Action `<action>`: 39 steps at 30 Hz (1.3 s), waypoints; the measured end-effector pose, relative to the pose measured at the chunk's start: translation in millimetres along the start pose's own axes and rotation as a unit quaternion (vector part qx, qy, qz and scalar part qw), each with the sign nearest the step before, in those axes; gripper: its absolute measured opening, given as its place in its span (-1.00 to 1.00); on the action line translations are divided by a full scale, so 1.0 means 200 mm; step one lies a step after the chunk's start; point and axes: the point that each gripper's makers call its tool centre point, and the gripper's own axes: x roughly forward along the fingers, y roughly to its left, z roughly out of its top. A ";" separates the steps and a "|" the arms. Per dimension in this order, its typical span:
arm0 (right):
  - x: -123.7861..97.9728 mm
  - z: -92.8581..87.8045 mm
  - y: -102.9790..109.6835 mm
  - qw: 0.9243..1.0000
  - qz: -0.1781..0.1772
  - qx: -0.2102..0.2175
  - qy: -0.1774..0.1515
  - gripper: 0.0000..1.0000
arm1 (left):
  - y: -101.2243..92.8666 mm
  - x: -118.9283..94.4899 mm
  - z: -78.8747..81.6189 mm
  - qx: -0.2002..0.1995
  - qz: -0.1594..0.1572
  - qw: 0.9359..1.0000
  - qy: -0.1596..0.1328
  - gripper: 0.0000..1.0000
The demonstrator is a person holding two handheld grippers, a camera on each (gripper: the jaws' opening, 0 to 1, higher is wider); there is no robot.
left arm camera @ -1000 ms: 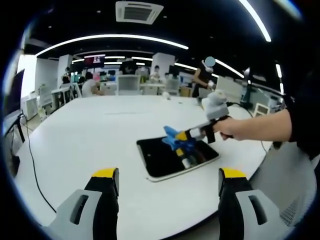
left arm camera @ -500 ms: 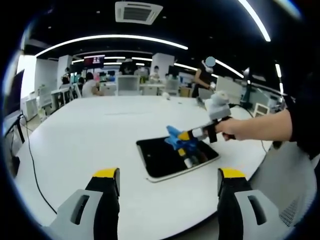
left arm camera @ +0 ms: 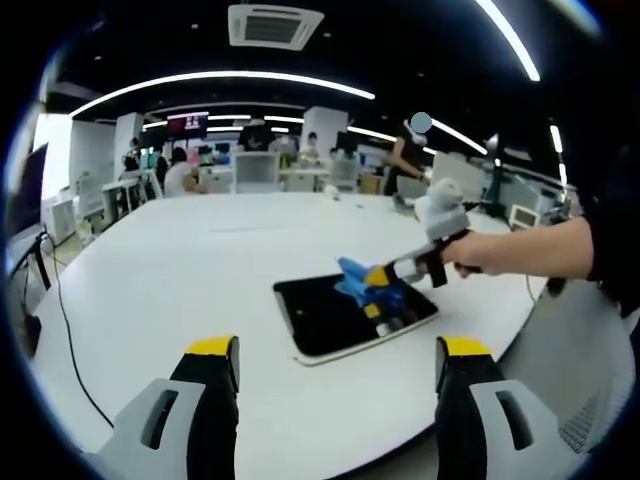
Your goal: Wipe the mirror surface with the cleaning cloth until all visible marks leave the cleaned area.
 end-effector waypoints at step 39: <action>-0.26 -0.28 0.14 0.995 0.029 -0.007 0.091 -0.99 | 0.01 -0.01 0.01 -0.005 0.008 1.000 -0.010 0.59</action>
